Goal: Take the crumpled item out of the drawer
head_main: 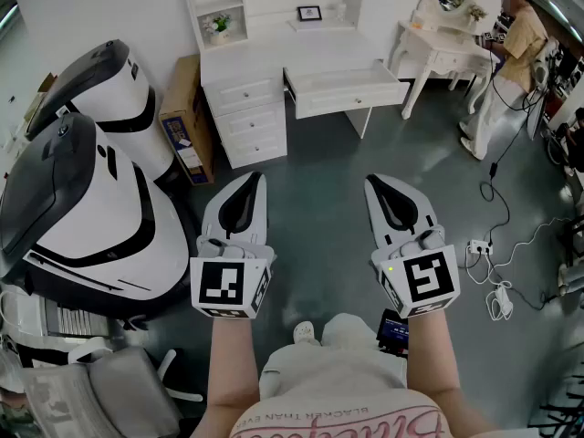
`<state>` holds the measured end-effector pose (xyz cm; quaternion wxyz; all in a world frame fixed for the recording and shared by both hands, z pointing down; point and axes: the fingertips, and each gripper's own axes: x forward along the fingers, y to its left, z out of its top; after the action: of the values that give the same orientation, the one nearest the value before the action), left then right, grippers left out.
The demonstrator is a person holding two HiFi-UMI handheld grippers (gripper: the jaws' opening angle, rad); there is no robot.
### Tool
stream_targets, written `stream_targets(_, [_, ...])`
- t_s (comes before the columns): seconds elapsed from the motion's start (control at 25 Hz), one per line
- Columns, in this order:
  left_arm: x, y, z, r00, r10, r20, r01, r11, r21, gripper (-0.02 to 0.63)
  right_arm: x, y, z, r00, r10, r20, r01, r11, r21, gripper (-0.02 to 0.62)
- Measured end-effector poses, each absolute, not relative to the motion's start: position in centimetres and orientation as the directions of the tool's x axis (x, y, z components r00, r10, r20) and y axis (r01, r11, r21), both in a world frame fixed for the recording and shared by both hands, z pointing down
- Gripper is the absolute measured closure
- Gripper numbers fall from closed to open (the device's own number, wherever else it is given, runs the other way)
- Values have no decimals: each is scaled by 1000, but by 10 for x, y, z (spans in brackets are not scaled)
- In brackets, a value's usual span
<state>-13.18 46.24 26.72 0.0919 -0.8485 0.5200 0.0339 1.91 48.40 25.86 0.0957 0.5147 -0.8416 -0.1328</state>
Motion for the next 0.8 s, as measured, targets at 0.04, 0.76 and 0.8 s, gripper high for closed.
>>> stream_targets(0.04, [-135,459,266,460,-874,-156,-887,-445,-122,595,17,483,258,-447,-894,25,-842,431,325,591])
stream_targets(0.76, [-115,360,281,485,-867,-114,-873,-473,-117,595,39,382,277,-432,-902,15,-869,421,259,591])
stream_targets(0.8, [-112,349,281,483,-868,-114,-874,-471,-115,595,42,370,276,-437,-899,13,-867,425,260,591])
